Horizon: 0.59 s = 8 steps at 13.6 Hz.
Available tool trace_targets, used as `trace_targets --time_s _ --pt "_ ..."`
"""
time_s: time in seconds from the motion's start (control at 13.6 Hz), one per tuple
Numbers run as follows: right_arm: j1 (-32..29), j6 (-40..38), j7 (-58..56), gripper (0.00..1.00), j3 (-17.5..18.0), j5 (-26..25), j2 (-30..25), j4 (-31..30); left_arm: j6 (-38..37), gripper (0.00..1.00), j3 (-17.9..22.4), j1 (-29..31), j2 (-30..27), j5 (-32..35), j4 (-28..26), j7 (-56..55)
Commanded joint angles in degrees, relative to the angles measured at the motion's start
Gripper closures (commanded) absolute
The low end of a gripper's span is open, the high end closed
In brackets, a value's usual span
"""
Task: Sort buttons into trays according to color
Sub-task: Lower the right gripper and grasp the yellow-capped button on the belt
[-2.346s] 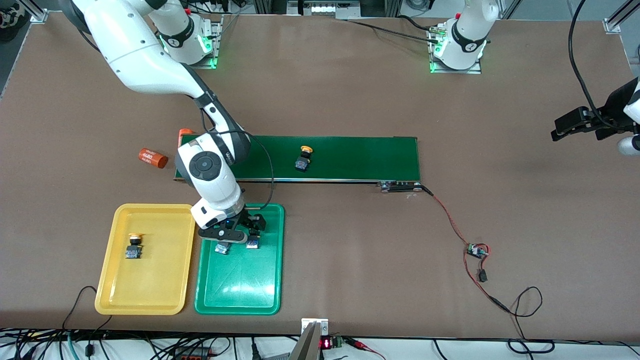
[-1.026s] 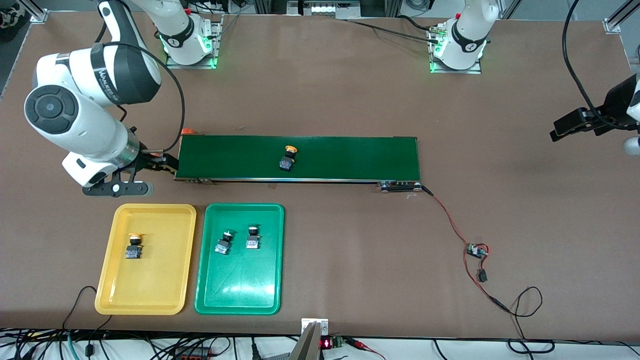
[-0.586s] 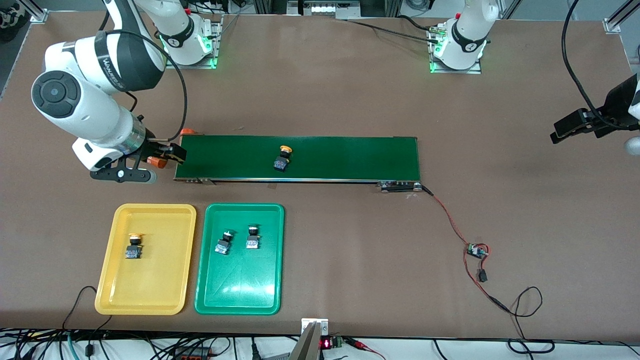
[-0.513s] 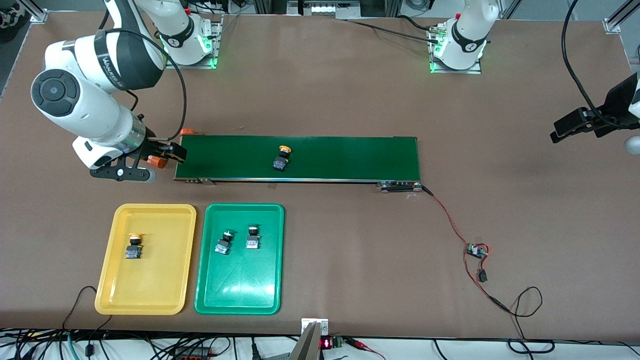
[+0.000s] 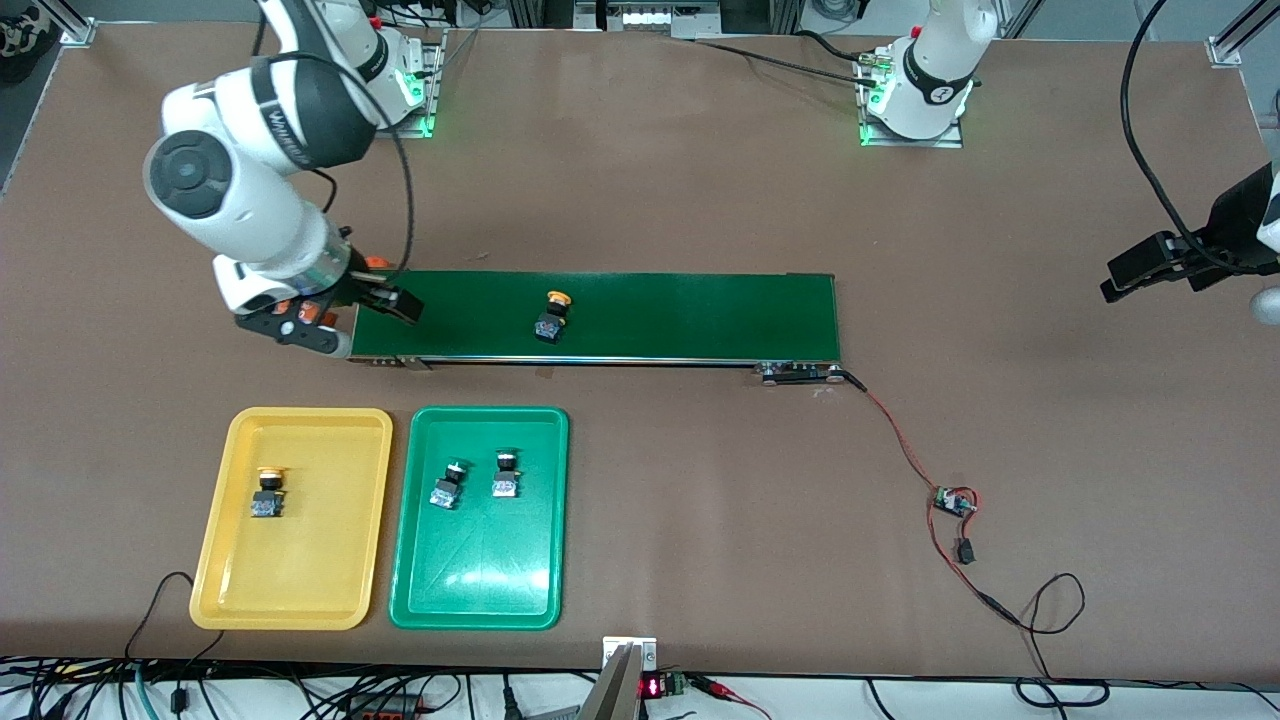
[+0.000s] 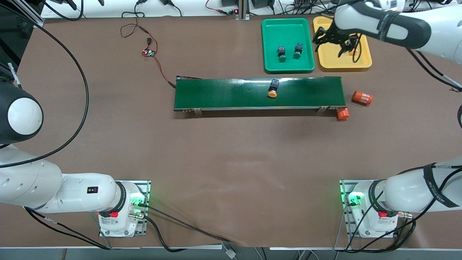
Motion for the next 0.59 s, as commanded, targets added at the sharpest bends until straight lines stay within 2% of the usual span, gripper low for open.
trace_targets --time_s 0.0,0.29,0.51 --pt "-0.2 4.1 1.5 0.00 3.4 0.1 -1.5 -5.0 0.0 0.00 0.1 1.9 -0.4 -2.3 0.8 2.0" --pt "0.1 9.6 1.5 0.00 6.4 0.0 -1.2 -9.0 0.1 0.00 -0.2 1.4 0.1 -1.3 0.7 6.9" --pt "0.7 13.3 1.5 0.00 6.6 -0.8 -0.5 -11.1 -0.5 0.00 0.0 1.9 -0.2 -1.4 0.3 9.2"
